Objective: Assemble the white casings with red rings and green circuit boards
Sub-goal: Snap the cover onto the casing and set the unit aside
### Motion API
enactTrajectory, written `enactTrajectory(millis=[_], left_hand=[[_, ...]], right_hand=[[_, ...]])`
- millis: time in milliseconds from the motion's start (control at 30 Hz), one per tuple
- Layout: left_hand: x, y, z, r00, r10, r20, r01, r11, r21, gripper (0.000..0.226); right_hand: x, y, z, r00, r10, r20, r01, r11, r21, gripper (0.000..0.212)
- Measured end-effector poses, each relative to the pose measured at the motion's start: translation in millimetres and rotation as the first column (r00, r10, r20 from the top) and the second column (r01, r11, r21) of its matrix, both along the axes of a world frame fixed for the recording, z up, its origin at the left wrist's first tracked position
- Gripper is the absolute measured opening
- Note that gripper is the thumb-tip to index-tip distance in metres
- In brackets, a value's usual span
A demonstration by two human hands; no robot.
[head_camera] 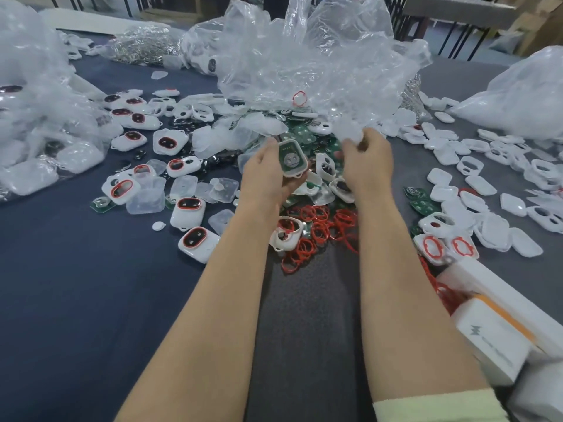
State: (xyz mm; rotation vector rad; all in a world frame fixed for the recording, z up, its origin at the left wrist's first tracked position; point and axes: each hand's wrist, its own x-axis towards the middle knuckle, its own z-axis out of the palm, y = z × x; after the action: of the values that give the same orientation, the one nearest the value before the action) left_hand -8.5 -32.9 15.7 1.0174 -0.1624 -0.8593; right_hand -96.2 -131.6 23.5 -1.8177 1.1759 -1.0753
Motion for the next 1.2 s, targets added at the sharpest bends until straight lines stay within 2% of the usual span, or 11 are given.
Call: enactTrajectory(millis=[67,133,233,367,533,633,867,1100,1200], left_hand=[[2,9,-2,1.000,0.013,-0.008,-0.013,1.000,0.005,0.026],[3,17,-5,0.999,0.012,0.035,-0.013,0.999,0.031,0.026],[1,28,-8,0.995,-0.002,0.096,-0.002,0.999,0.044,0.022],[-1,36,-10,0.985,-0.013,0.174,0.006,0.999,0.044,0.018],[-1,38,-12,0.965,-0.022,0.263,0.003,0.997,0.075,0.025],[-1,38,-14,0.956,-0.027,0.294,0.002,0.996,0.085,0.029],[0,37,-15,0.962,-0.025,0.274,0.004,0.997,0.078,0.028],[-1,39,-15,0.967,0.026,0.254,-0.039,0.998,0.048,0.015],[-1,40,-15,0.969,0.029,0.246,-0.042,0.998,0.048,0.020]], right_hand=[[-3,14,7,0.956,0.182,0.229,-0.217,0.967,0.137,0.014],[-5,27,7,0.890,0.266,0.370,-0.354,0.915,0.193,0.020],[-6,40,-1,0.858,0.317,0.404,-0.416,0.890,0.186,0.021],[-2,50,-11,0.822,0.301,0.483,-0.441,0.873,0.208,0.025],[2,53,-15,0.839,0.245,0.485,-0.396,0.887,0.238,0.014],[1,54,-16,0.843,0.221,0.491,-0.388,0.882,0.269,0.014],[0,55,-18,0.846,0.230,0.480,-0.383,0.889,0.250,0.016],[0,55,-20,0.822,0.258,0.507,-0.418,0.879,0.230,0.017],[0,55,-20,0.819,0.260,0.511,-0.420,0.878,0.227,0.017]])
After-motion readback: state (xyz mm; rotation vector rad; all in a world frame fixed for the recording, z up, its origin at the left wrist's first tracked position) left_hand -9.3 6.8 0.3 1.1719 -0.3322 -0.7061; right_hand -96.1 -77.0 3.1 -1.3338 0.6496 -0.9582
